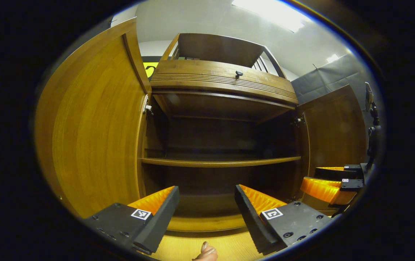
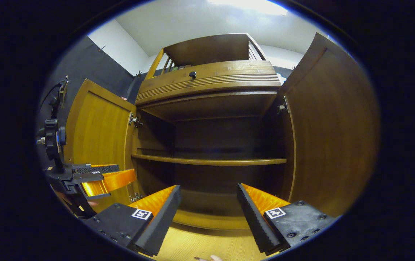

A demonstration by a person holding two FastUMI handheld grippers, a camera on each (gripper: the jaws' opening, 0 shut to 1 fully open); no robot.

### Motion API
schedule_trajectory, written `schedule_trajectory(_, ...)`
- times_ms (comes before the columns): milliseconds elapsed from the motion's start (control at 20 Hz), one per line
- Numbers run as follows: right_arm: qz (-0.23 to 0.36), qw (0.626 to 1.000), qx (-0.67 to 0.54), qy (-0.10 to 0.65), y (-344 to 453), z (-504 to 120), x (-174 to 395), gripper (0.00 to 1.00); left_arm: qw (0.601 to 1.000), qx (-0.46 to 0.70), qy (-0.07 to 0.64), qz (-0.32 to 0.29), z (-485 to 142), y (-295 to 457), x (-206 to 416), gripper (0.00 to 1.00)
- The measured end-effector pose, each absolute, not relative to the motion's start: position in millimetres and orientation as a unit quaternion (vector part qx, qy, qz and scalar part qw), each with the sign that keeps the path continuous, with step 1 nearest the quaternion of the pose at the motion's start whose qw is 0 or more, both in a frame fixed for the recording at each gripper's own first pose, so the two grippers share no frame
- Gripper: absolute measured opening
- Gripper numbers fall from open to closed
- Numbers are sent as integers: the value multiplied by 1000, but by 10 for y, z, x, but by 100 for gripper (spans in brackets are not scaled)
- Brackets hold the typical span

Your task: Open the right door of the double-door shoe cabinet with the right hand, and open the left door with the left hand.

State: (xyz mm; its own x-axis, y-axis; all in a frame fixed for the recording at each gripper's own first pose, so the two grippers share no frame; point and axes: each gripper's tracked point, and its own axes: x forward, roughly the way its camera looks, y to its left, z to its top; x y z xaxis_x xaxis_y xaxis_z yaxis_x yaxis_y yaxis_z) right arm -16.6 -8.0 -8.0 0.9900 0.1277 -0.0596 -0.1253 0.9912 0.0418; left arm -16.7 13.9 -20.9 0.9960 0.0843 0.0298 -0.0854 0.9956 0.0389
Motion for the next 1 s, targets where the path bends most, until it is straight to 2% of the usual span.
schedule_trajectory(100, 62, 997, 21, 34, -84, -110, -147, 95, 999, 23, -13, 45, -215, 157, -141, 95)
schedule_trajectory(950, 74, 997, -5, 22, 60, -75, -143, 99, 998, 21, -21, 47, -170, 190, -168, 93)
schedule_trajectory(1000, 75, 997, -4, 22, 68, -76, -145, 97, 999, 22, -21, 45, -162, 182, -173, 95)
